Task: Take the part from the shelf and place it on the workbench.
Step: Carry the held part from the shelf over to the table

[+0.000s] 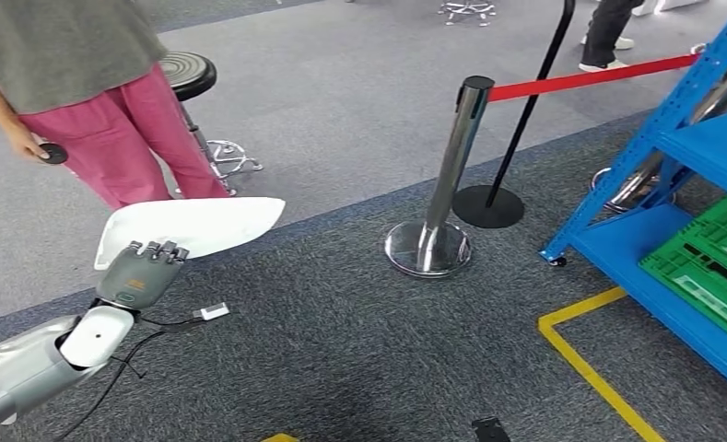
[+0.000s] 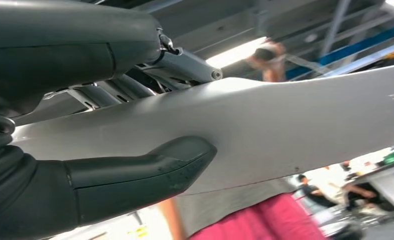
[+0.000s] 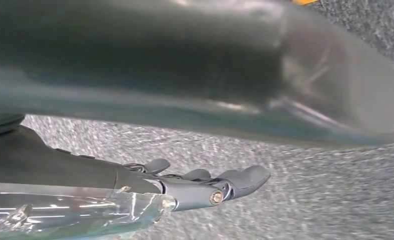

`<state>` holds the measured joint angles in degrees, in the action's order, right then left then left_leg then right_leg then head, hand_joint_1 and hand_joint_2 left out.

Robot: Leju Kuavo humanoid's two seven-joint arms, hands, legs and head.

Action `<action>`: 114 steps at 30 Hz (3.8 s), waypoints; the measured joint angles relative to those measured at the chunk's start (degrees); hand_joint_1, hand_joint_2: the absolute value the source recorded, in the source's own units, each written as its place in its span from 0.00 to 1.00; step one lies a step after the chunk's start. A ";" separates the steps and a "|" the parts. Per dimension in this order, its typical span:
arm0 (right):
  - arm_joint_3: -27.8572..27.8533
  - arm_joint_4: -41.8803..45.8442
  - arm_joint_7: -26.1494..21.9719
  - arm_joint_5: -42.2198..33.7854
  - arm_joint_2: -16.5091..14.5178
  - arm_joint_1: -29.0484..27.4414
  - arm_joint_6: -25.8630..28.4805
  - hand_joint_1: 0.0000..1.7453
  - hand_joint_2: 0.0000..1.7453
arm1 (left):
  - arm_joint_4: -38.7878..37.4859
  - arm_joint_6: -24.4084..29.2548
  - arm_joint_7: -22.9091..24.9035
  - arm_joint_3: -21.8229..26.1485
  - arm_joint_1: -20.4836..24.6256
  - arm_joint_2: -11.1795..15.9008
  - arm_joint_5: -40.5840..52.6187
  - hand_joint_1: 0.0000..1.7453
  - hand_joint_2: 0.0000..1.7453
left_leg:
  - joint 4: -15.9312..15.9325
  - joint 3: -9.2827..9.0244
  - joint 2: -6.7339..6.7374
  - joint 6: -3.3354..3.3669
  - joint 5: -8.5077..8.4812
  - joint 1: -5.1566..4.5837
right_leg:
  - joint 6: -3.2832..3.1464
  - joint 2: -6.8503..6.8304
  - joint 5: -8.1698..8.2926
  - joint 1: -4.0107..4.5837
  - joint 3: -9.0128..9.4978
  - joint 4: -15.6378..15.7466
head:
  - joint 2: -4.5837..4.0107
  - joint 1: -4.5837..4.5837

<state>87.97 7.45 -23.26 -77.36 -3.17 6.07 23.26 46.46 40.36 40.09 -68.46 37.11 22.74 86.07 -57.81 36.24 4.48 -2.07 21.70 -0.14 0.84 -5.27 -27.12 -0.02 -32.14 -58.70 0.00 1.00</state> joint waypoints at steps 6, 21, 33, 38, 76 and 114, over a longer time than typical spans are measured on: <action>0.02 0.00 -0.07 0.02 -0.04 0.16 -0.01 0.00 0.00 | 0.23 0.02 0.00 0.11 0.03 0.44 0.00 1.00 1.00 | 1.43 -0.65 -3.31 2.22 -0.01 0.05 | 1.57 1.65 -3.56 -0.11 -1.22 -4.40 | 0.00 -0.35; 0.38 0.00 0.48 0.59 -0.27 0.22 0.01 0.00 0.00 | 0.79 0.00 0.00 0.49 -1.24 1.87 0.00 1.00 1.00 | -2.56 2.21 -9.51 -0.05 1.78 0.56 | -0.36 7.35 1.49 -0.89 -1.97 -0.83 | 0.00 -0.21; 0.55 0.00 1.07 1.32 -0.52 0.55 0.09 0.00 0.00 | 2.26 0.01 0.00 1.19 -2.36 2.93 0.00 1.00 1.00 | 0.70 -0.91 -0.81 1.33 1.08 -0.62 | 0.29 -1.56 0.62 0.45 -1.28 -0.59 | 0.00 0.20; 0.77 0.00 1.22 1.36 -0.61 0.64 0.13 0.00 0.00 | 2.64 0.02 0.00 1.44 -2.64 3.42 0.00 1.00 1.00 | 1.11 -1.03 -4.36 2.71 0.73 0.02 | 1.55 4.35 -4.58 -0.06 -5.85 -10.51 | 0.00 -0.33; 1.35 0.04 4.36 4.38 -2.54 1.74 0.61 0.00 0.00 | 7.08 0.01 0.00 5.54 -7.27 9.92 0.00 1.00 1.00 | 0.90 -0.79 -10.92 2.05 0.64 0.45 | 1.15 9.20 1.22 -0.56 -3.18 -2.55 | 0.00 -0.47; 1.38 0.04 4.57 4.84 -2.96 1.75 0.62 0.00 0.00 | 7.66 0.01 0.00 6.09 -8.95 10.57 0.00 1.00 1.00 | -6.57 3.51 -6.32 -0.63 4.89 0.75 | -0.83 6.13 1.85 -0.49 -1.61 0.16 | 0.00 -0.07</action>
<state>89.35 7.50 -18.68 -72.53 -6.13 7.82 23.87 54.12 40.37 40.09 -62.36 28.16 33.31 86.07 -64.38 39.75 -1.83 -2.70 26.58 0.61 0.01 0.86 -25.27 -0.51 -33.76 -58.54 0.00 0.93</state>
